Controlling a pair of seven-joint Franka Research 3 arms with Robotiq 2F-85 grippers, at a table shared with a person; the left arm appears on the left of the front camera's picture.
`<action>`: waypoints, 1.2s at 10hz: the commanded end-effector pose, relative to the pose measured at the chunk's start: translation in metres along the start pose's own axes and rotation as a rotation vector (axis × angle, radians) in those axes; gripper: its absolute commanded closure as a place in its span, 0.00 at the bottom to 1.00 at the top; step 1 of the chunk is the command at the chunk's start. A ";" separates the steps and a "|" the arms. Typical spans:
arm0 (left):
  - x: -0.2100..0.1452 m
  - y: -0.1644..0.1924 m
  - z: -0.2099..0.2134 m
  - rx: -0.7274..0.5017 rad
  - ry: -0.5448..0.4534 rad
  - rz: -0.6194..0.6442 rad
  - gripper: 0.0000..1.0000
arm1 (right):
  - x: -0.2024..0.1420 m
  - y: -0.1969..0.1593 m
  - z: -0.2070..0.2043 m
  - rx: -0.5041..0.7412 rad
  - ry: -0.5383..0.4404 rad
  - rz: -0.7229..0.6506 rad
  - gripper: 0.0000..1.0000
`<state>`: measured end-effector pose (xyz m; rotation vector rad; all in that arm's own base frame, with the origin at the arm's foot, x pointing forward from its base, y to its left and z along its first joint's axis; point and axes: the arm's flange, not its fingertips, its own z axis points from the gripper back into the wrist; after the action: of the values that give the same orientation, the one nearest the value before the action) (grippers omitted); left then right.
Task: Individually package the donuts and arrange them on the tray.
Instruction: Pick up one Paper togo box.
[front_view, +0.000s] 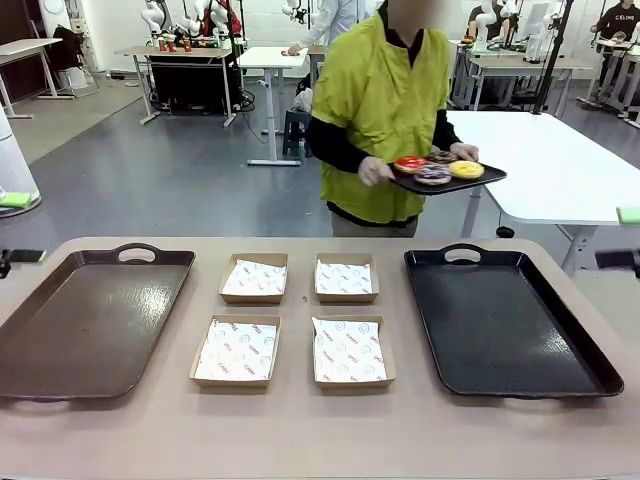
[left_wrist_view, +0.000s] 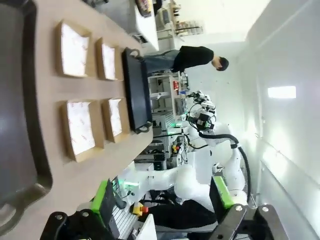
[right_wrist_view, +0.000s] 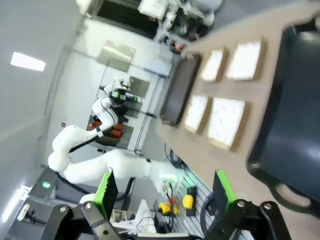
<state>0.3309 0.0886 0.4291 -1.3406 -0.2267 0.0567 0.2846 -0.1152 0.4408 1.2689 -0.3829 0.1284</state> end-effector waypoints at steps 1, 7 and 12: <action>-0.013 0.007 -0.010 0.086 0.046 -0.012 0.00 | -0.038 -0.018 -0.041 -0.068 0.107 -0.022 0.00; -0.001 0.017 -0.008 0.086 0.048 0.039 0.00 | -0.009 -0.037 -0.025 -0.044 0.136 -0.073 0.00; -0.001 0.017 -0.008 0.086 0.048 0.039 0.00 | -0.009 -0.037 -0.025 -0.044 0.136 -0.073 0.00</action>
<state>0.3327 0.0840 0.4095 -1.2482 -0.1470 0.0677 0.2897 -0.1008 0.3987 1.2014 -0.2008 0.1263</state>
